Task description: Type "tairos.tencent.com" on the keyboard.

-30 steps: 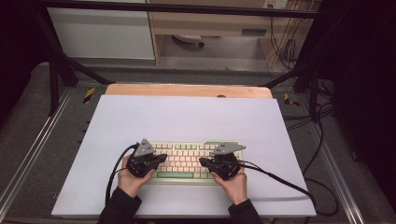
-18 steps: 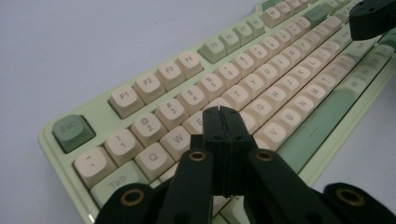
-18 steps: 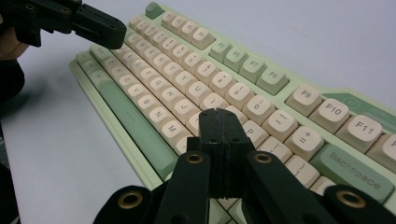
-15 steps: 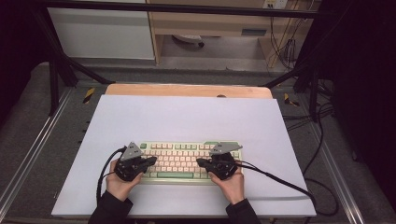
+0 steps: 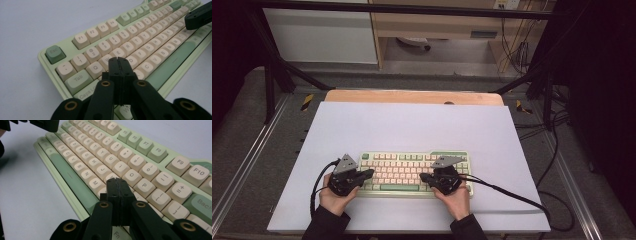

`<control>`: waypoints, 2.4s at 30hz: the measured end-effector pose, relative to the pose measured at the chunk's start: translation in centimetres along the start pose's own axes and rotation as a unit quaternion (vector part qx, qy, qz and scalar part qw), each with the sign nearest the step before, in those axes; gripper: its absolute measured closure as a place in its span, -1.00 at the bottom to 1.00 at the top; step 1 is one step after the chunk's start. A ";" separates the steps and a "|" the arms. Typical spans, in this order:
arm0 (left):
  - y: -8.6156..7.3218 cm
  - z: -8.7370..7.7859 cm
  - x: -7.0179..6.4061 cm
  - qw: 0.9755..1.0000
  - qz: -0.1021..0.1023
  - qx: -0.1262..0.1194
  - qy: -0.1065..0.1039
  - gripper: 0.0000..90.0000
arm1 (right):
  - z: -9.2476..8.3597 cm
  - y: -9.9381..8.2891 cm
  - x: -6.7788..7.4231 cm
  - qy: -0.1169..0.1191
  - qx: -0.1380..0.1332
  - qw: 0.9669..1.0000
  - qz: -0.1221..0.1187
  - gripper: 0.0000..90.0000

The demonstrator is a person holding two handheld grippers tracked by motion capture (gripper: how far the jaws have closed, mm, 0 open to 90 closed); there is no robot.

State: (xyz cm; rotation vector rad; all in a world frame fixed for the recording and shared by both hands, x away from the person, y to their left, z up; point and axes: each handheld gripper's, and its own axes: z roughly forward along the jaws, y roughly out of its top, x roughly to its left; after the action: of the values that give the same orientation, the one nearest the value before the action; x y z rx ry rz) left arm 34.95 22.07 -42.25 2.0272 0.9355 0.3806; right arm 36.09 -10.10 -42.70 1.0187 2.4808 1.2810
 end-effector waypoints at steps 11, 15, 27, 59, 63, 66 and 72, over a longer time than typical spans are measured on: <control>-0.2 0.0 0.1 1.000 -0.002 0.001 0.001 1.00 | 0.2 -0.4 0.1 -0.008 0.011 1.000 -0.008 1.00; -0.2 0.0 0.2 1.000 -0.003 0.002 0.002 1.00 | 0.3 -0.5 0.2 -0.009 0.010 1.000 -0.007 1.00; -0.2 -0.1 0.2 1.000 -0.004 -0.002 0.002 1.00 | 0.2 -0.5 0.1 -0.011 0.009 1.000 -0.010 1.00; 1.1 2.4 -3.1 0.999 0.031 0.015 -0.027 1.00 | -2.0 0.1 -0.8 -0.022 -0.019 1.000 -0.002 1.00; 0.9 2.8 -3.2 0.999 0.033 0.021 -0.027 1.00 | -2.1 0.1 -0.9 -0.021 -0.020 1.000 -0.002 1.00; 0.8 3.0 -3.2 0.999 0.032 0.022 -0.027 1.00 | -2.1 0.1 -0.9 -0.022 -0.021 1.000 -0.001 1.00; 0.7 3.1 -3.2 0.999 0.034 0.026 -0.029 1.00 | -2.1 0.0 -1.0 -0.021 -0.021 1.000 0.001 1.00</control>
State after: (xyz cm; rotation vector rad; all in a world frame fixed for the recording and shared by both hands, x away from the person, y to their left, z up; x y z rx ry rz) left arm 34.84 17.64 -43.36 2.1102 0.8513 0.3345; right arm 35.90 -12.11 -41.57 1.0289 2.4120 1.2917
